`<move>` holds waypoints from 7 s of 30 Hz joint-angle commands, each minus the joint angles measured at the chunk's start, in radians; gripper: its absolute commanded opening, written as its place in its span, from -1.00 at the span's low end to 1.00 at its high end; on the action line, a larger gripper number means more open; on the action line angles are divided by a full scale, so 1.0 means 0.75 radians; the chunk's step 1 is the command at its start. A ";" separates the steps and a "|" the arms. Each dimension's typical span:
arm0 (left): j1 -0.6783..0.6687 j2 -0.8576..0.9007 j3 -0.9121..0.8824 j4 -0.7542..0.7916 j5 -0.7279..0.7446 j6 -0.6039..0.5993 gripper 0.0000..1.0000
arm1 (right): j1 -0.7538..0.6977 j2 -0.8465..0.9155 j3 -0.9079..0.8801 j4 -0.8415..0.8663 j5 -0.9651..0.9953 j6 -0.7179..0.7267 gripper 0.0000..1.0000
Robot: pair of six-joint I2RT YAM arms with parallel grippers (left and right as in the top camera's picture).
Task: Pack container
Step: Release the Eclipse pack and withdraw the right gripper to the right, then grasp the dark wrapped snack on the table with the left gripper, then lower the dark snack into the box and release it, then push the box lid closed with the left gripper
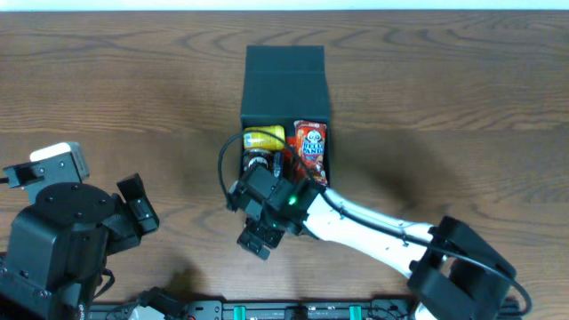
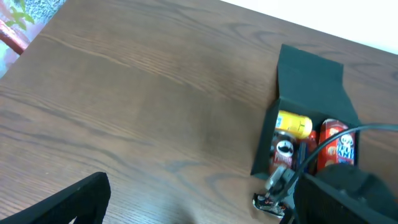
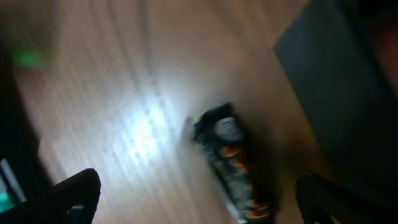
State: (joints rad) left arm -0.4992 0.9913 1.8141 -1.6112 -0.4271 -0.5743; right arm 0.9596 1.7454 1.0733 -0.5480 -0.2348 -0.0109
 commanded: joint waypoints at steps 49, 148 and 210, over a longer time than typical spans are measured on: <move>-0.415 0.234 -1.327 1.065 0.742 -1.517 0.91 | -1.284 -0.836 0.170 -0.725 0.556 0.452 0.98; -0.065 1.400 -0.126 0.895 0.910 0.476 -0.53 | -1.284 -0.836 0.170 -0.724 0.517 0.437 0.98; 0.476 2.023 0.486 1.140 1.874 0.464 0.90 | -1.284 -0.836 0.170 -0.725 0.516 0.423 0.99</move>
State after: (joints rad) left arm -0.1276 2.5004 2.1715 -0.7704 0.8955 -0.2577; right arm 0.0040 1.1229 1.2003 -1.0859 0.1501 0.3103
